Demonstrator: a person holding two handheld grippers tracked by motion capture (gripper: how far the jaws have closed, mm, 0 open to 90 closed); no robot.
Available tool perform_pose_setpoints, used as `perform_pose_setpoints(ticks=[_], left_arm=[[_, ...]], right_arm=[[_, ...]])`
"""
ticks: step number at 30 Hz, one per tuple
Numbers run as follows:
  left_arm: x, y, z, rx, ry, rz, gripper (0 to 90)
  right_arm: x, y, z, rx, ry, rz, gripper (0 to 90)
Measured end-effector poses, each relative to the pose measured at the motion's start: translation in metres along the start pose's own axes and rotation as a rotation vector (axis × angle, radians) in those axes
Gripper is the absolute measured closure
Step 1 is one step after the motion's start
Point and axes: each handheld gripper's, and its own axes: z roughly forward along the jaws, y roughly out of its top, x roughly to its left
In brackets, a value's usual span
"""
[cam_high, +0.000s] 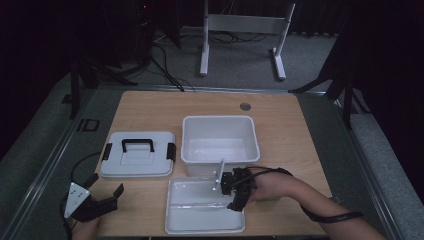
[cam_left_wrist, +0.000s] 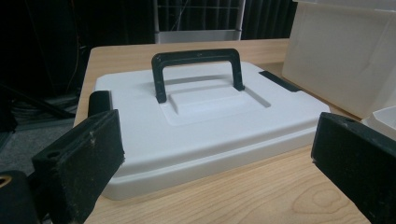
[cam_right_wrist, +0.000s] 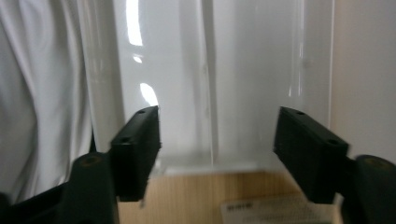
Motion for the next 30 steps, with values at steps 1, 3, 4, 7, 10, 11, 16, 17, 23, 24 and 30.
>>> perform_pose_setpoints(ticks=[1, 3, 4, 7, 10, 11, 16, 17, 23, 24, 30], left_arm=[[0.000, 0.000, 0.000, 0.001, 0.001, 0.000, 2.2], [0.000, 0.000, 0.000, 0.002, 0.002, -0.002, 2.2], [0.000, 0.000, 0.000, 0.002, 0.003, -0.002, 2.2], [0.000, 0.000, 0.000, 0.003, 0.004, -0.004, 2.2], [0.000, 0.000, 0.000, 0.004, 0.004, -0.004, 2.2], [0.000, 0.000, 0.000, 0.004, 0.005, -0.004, 2.2], [0.000, 0.000, 0.000, 0.007, 0.006, -0.003, 2.2], [0.000, 0.000, 0.001, 0.007, 0.007, -0.003, 2.2], [0.000, 0.000, 0.001, 0.010, 0.018, -0.008, 2.2], [0.000, 0.000, 0.001, 0.008, 0.018, -0.010, 2.2], [0.000, 0.000, 0.001, 0.011, 0.013, -0.008, 2.2]], right_arm=[[-0.001, -0.005, -0.002, 0.000, -0.002, 0.009, 26.1], [-0.003, -0.015, -0.008, -0.010, 0.005, 0.030, 20.1], [-0.005, -0.021, -0.010, -0.017, 0.008, 0.036, 19.0], [-0.007, -0.037, -0.017, -0.022, -0.005, 0.060, 14.9], [-0.007, -0.053, -0.022, -0.019, -0.017, 0.079, 12.1], [-0.008, -0.059, -0.024, -0.024, -0.032, 0.085, 12.1], [-0.015, -0.084, -0.035, -0.026, -0.079, 0.132, 11.6], [-0.017, -0.088, -0.036, -0.023, -0.085, 0.145, 11.6], [-0.027, -0.108, -0.036, -0.006, -0.101, 0.172, 10.1], [-0.028, -0.109, -0.035, -0.004, -0.089, 0.175, 10.0], [-0.027, -0.114, -0.024, 0.034, -0.136, 0.131, 10.0]])
